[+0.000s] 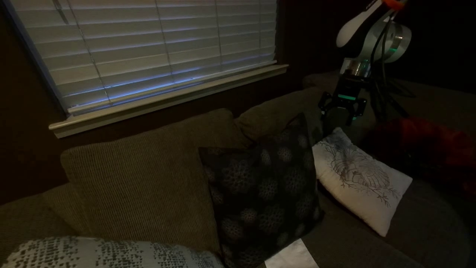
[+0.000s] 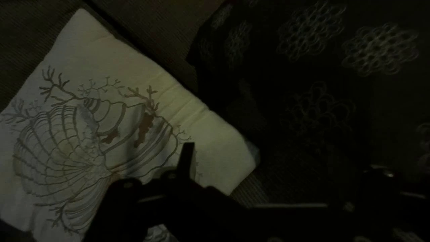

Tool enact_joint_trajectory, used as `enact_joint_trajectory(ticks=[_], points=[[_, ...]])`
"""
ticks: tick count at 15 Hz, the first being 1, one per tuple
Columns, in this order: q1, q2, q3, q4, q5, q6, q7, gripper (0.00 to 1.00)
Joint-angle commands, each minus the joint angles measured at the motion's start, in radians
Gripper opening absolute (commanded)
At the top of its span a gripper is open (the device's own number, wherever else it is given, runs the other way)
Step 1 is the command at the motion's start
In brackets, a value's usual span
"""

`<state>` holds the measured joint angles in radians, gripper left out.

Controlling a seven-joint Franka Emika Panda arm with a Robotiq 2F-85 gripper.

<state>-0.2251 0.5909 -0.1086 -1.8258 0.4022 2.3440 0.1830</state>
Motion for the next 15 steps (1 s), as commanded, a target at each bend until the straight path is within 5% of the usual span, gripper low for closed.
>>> enact_joint_trajectory(ticks=[1, 10, 15], points=[[0.056, 0.063, -0.077, 0.008, -0.122, 0.079, 0.105, 1.0], [0.082, 0.28, -0.139, 0.097, -0.254, 0.166, 0.154, 1.0], [0.086, 0.407, -0.156, 0.177, -0.251, 0.344, 0.178, 1.0]])
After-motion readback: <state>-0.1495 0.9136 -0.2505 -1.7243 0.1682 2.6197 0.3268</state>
